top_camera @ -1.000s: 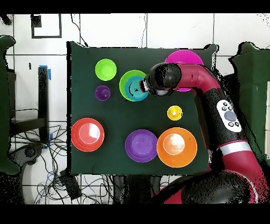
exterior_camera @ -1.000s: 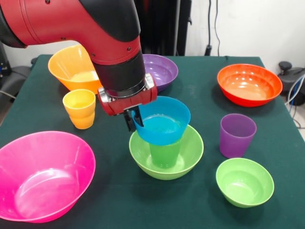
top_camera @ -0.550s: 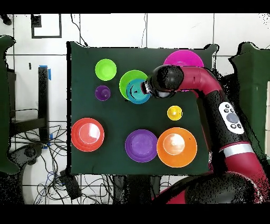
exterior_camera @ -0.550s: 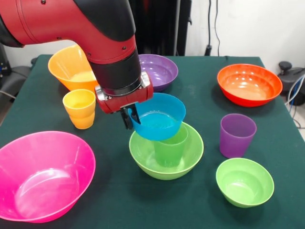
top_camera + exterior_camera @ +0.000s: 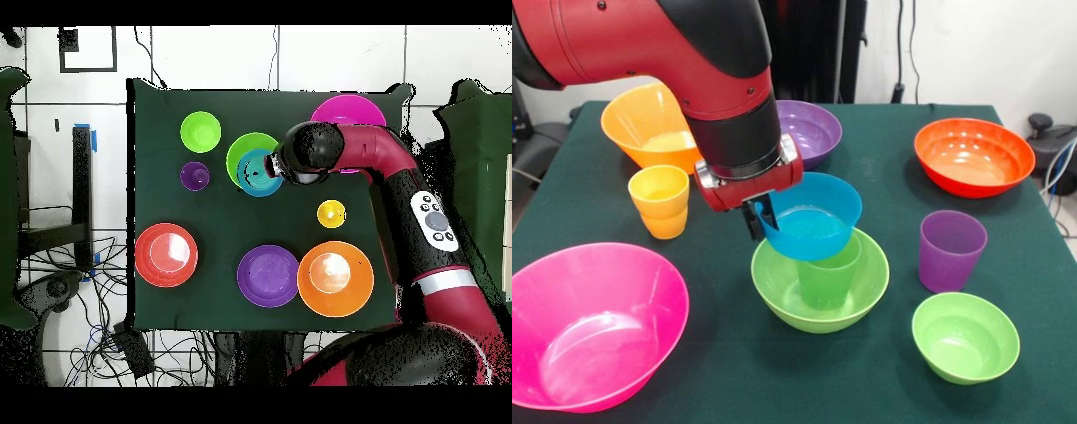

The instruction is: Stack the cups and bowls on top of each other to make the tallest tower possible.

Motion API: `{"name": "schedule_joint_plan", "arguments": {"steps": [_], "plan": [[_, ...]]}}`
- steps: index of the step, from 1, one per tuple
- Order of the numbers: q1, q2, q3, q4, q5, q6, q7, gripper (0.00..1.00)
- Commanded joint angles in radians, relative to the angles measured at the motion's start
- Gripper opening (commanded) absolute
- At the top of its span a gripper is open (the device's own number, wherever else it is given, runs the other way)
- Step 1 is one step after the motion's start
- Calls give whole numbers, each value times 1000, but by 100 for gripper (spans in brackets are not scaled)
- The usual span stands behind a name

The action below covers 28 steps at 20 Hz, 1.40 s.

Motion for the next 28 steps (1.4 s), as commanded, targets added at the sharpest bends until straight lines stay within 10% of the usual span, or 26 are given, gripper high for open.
{"name": "schedule_joint_plan", "arguments": {"steps": [1,28], "plan": [[43,-14,-12,41,-37,-51,-89,0],[78,-8,-24,-10,-39,-36,-104,0]]}}
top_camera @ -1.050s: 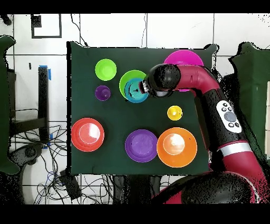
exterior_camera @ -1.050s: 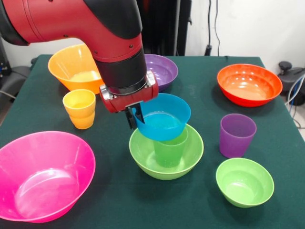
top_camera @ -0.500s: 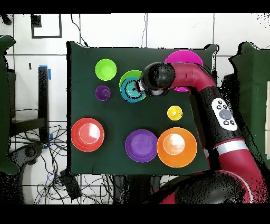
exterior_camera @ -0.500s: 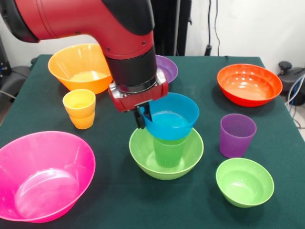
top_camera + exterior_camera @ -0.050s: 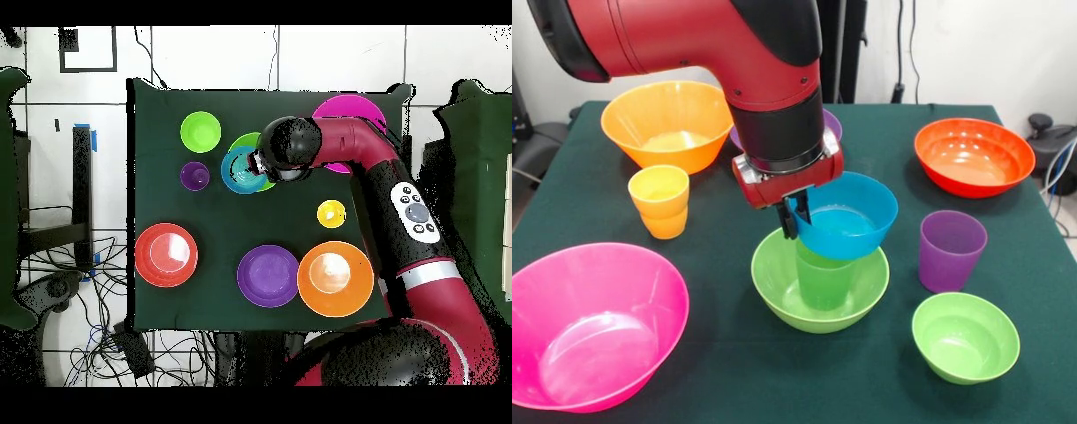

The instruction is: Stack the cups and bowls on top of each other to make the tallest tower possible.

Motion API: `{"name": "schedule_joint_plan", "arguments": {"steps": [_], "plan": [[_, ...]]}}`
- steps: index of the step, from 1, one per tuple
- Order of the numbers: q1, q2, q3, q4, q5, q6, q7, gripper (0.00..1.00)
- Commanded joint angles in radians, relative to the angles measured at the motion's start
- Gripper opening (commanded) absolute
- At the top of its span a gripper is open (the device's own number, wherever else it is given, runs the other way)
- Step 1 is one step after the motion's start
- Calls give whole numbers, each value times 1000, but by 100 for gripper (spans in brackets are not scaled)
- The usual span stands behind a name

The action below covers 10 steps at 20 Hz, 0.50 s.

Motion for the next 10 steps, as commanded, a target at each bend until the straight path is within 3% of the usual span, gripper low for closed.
{"name": "schedule_joint_plan", "arguments": {"steps": [1,10], "plan": [[20,17,-23,-24,-40,-23,-112,0],[24,33,-21,-53,-41,-14,-125,0]]}}
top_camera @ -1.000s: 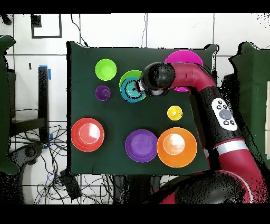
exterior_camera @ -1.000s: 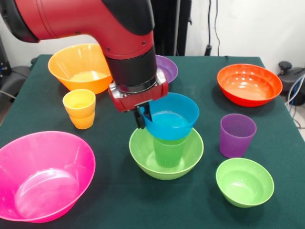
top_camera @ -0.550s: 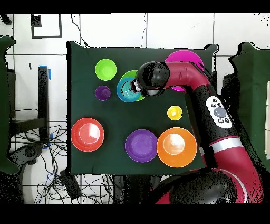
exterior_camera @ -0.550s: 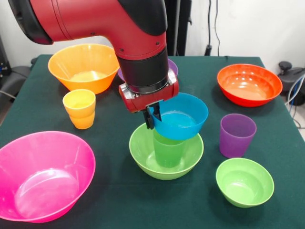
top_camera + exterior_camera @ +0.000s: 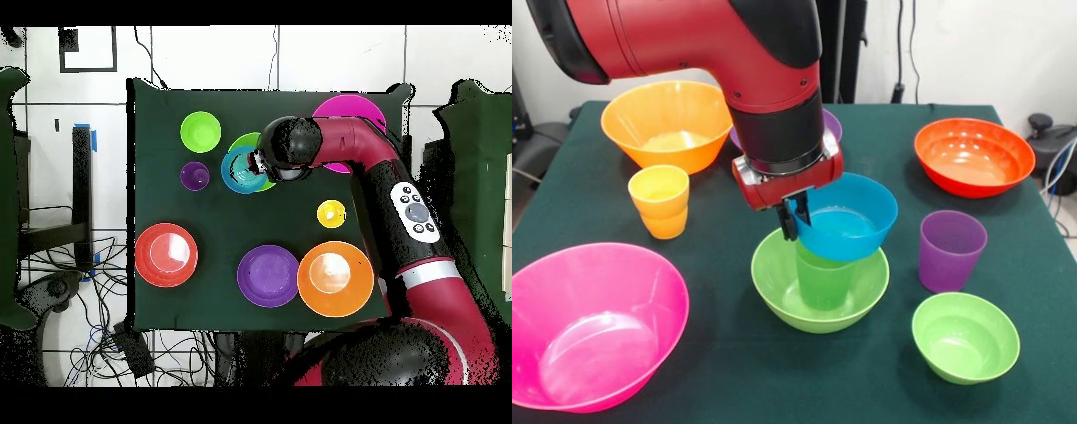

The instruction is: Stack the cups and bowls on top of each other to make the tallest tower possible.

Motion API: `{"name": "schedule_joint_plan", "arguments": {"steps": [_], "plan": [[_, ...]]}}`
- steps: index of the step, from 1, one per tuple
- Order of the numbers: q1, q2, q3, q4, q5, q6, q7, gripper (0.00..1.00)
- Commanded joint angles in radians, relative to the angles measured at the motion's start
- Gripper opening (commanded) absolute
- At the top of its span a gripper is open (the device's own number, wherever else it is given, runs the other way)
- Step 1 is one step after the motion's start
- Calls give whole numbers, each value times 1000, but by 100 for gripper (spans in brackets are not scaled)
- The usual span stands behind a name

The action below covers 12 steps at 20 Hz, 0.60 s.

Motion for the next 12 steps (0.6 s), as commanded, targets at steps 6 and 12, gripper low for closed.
{"name": "schedule_joint_plan", "arguments": {"steps": [6,12], "plan": [[28,37,-22,-72,-50,-5,-140,0],[26,40,-20,-80,-49,4,-154,0]]}}
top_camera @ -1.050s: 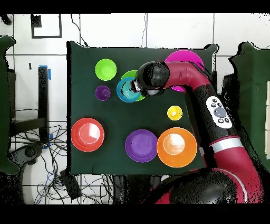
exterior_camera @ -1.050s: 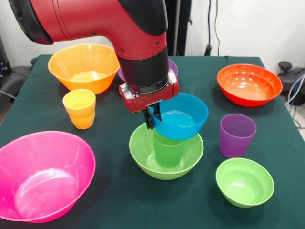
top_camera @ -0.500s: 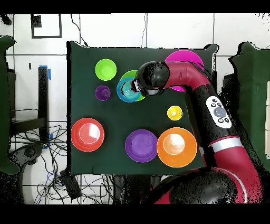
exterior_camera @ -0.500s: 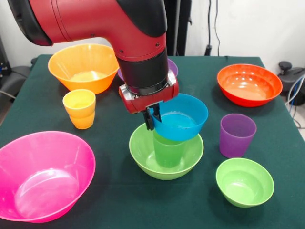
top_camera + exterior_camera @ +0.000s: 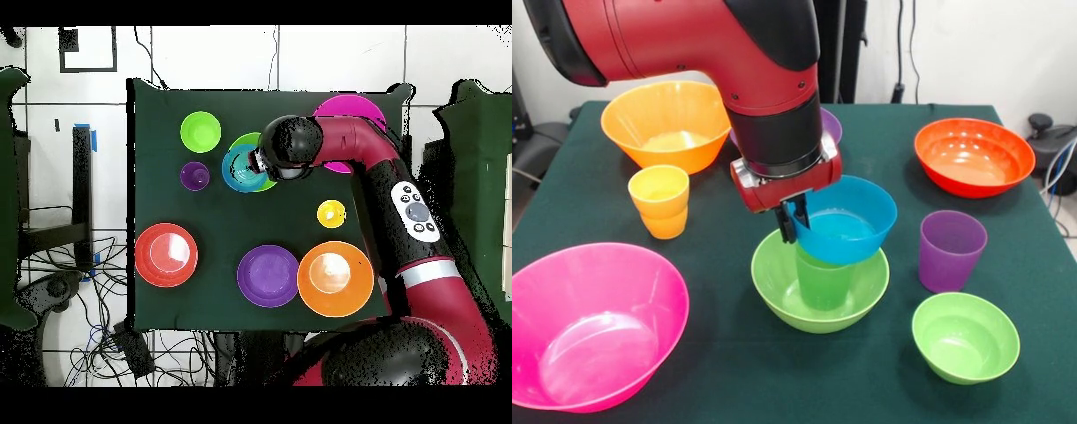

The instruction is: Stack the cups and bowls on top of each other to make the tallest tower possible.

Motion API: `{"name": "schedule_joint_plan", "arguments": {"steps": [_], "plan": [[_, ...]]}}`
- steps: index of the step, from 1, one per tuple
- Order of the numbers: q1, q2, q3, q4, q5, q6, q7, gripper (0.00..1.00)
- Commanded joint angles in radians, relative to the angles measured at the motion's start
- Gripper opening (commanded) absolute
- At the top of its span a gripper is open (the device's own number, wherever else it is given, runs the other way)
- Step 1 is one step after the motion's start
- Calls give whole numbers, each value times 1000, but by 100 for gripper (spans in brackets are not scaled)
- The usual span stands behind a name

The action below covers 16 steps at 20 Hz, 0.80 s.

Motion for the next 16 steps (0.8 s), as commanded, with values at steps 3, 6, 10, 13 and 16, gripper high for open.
{"name": "schedule_joint_plan", "arguments": {"steps": [3,6,10,13,16], "plan": [[22,39,-20,-70,-49,1,-158,0],[20,40,-22,-71,-50,4,-160,0],[16,42,-25,-66,-56,-3,-167,0],[14,40,-28,-68,-61,5,-178,0],[9,43,-27,-64,-59,0,-177,0]]}}
